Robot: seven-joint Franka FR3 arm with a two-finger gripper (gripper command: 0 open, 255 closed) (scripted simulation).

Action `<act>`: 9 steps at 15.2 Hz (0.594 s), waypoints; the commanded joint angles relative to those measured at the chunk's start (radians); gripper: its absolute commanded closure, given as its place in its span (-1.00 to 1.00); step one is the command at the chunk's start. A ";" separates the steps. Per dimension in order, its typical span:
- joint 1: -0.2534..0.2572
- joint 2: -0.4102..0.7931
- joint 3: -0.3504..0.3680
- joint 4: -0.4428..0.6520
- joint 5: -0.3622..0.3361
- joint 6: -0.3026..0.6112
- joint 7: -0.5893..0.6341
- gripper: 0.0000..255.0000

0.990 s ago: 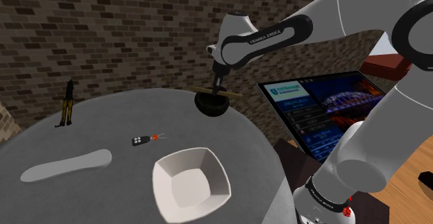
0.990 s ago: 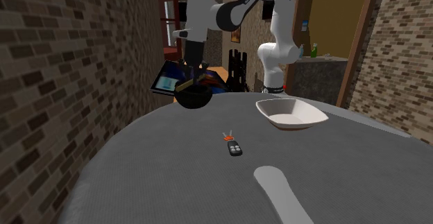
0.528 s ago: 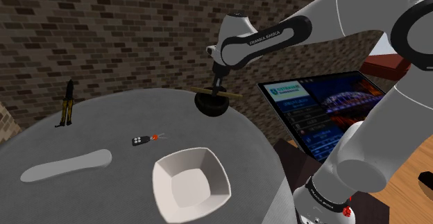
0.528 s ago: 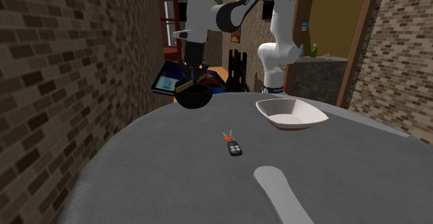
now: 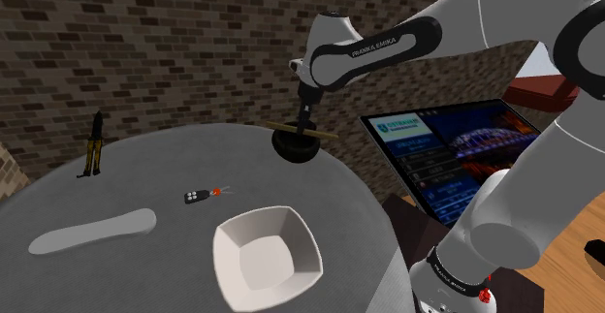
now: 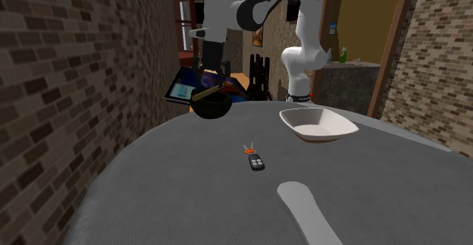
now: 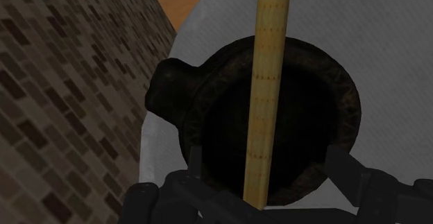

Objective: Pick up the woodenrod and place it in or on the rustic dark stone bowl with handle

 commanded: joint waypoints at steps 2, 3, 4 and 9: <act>0.001 -0.050 0.001 0.036 0.003 -0.087 -0.002 -1.00; 0.001 -0.050 0.001 0.036 0.003 -0.087 -0.002 -1.00; 0.001 -0.050 0.001 0.036 0.003 -0.087 -0.002 -1.00; 0.001 -0.050 0.001 0.036 0.003 -0.087 -0.002 -1.00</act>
